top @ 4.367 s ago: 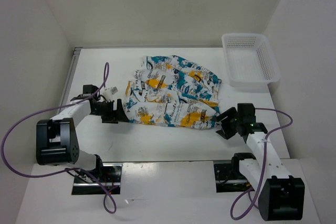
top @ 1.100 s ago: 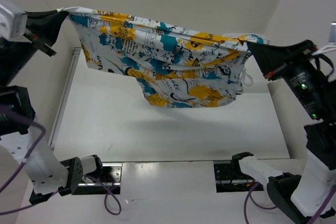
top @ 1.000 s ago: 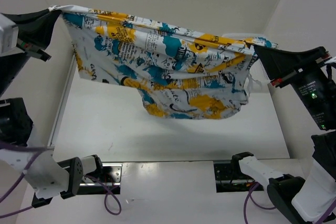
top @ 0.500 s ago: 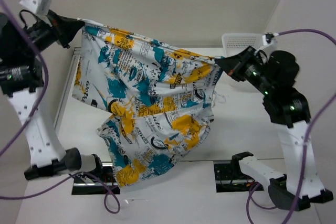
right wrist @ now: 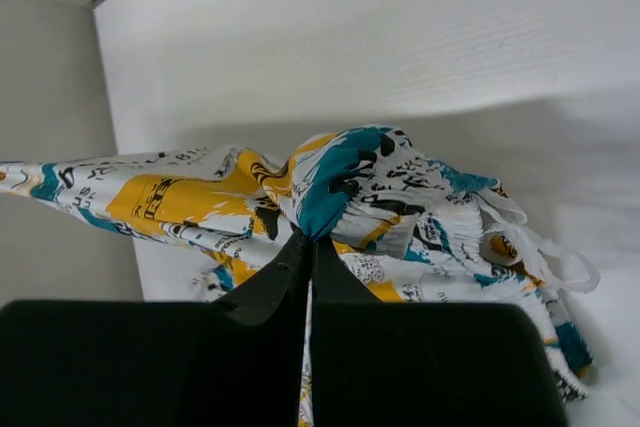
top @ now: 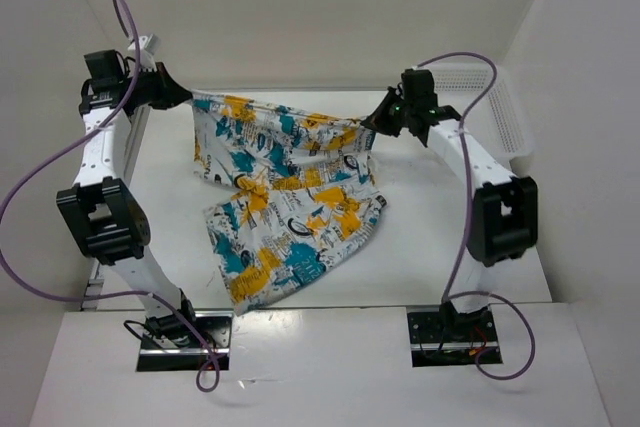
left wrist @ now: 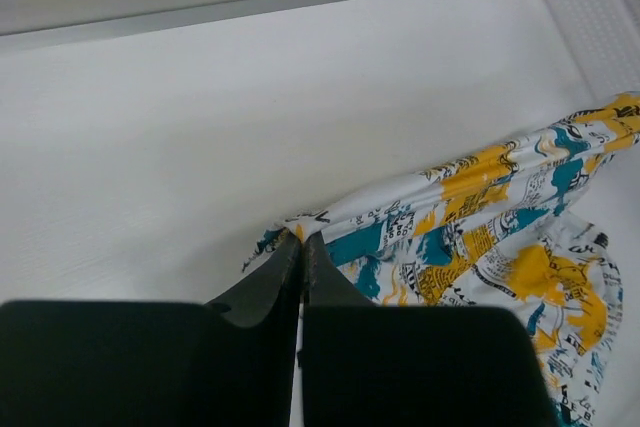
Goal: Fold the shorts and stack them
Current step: Fold the shorts
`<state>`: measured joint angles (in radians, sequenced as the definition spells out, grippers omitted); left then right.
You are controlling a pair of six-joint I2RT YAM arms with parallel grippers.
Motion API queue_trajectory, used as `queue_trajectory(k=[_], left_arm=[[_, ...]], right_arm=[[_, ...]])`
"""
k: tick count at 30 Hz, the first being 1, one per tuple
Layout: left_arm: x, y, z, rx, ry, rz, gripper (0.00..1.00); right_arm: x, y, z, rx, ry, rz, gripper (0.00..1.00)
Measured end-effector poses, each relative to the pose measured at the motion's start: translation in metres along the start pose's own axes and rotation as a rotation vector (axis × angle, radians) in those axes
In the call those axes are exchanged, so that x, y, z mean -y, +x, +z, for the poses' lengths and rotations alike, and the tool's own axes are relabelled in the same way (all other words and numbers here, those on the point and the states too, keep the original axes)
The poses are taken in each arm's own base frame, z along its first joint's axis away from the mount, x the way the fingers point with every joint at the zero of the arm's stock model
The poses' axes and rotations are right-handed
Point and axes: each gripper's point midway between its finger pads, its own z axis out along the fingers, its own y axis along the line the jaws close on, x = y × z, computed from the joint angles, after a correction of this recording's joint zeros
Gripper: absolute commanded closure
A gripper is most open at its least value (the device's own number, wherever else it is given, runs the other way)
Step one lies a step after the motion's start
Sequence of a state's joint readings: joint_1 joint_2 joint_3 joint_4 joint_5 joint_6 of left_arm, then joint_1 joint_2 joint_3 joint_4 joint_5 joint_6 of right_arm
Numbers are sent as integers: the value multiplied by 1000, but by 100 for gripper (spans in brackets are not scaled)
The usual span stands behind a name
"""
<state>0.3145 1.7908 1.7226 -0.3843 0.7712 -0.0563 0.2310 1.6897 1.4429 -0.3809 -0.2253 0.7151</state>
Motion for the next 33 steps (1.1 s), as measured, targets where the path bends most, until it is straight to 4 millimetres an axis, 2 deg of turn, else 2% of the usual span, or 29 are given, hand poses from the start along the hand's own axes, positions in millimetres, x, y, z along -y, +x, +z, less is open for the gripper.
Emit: queue_trajectory(k=[3,5,7,10,12,15,22,25,27,33], left_arm=[[-17,10,12,-21,-41,-16,100],[-22,4,13,-11,-61,-5,100],[-22,-9,11,16,-71,22,100],[-19,-28,8,65,-69,70,100],[-15,-27,5,77,-70,84,100],[0,-8,-3,60,-68,74,100],[68,61,-43,3,-24,60,100],[94,83,-65,0,-6,76,100],[110,93,-81,6,6,86,100],[150,135,-125,-2,23,82,100]], right_arm=[[8,-6,40,-29,25,-10,100],[4,-15,57,-33,18,-19,100],[-4,-27,67,-29,0,-33,100],[-14,-36,69,-19,-24,-49,100],[-15,-36,65,-20,-26,-55,100],[-2,-28,57,-39,0,-53,100],[53,14,23,-131,104,-24,100],[68,29,11,-164,132,-17,100],[73,40,2,-185,141,-16,100],[77,54,-36,-168,153,-30,100]])
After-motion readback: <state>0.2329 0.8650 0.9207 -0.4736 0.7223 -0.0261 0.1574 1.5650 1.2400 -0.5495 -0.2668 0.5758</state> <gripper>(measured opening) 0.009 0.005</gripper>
